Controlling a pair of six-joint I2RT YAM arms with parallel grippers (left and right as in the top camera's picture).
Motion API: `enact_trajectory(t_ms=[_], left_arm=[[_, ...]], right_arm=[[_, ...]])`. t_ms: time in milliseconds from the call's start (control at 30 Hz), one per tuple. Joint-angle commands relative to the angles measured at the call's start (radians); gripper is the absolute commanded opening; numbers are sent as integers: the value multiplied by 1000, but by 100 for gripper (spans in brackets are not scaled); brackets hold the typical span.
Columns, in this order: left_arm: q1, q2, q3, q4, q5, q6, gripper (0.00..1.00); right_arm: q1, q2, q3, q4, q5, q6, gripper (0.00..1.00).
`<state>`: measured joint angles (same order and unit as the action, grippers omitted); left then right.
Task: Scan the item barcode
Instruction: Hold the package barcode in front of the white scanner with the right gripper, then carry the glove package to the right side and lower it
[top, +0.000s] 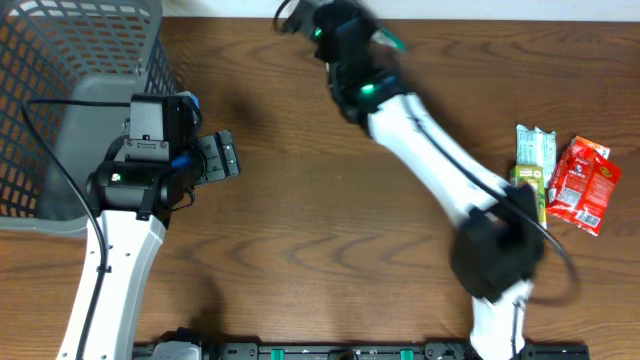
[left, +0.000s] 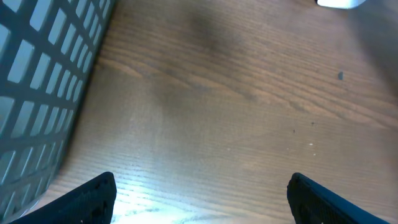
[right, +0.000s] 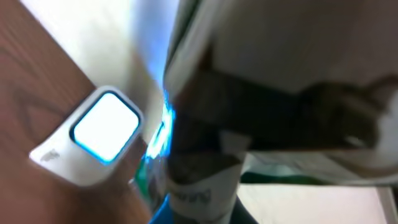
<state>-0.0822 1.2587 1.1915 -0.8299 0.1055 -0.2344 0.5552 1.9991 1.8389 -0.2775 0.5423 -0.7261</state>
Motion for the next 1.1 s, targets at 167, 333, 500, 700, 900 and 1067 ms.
enact_trajectory(t_ms=[167, 333, 500, 700, 900, 1067], left_arm=[[3, -2, 23, 0, -9, 13, 89], [3, -2, 23, 0, -9, 13, 89], [3, -2, 23, 0, -9, 13, 89], [3, -2, 23, 0, -9, 13, 89], [3, -2, 23, 0, -9, 13, 89], [3, -2, 23, 0, -9, 13, 89]], right_arm=[[-154, -219, 7, -703, -349, 541, 1], [-313, -211, -47, -1022, -627, 580, 1], [-412, -210, -226, -976, -621, 579, 1], [-534, -210, -428, -772, -566, 580, 2], [-624, -210, -569, -543, -547, 567, 6], [-650, -210, -642, -388, -547, 552, 54]])
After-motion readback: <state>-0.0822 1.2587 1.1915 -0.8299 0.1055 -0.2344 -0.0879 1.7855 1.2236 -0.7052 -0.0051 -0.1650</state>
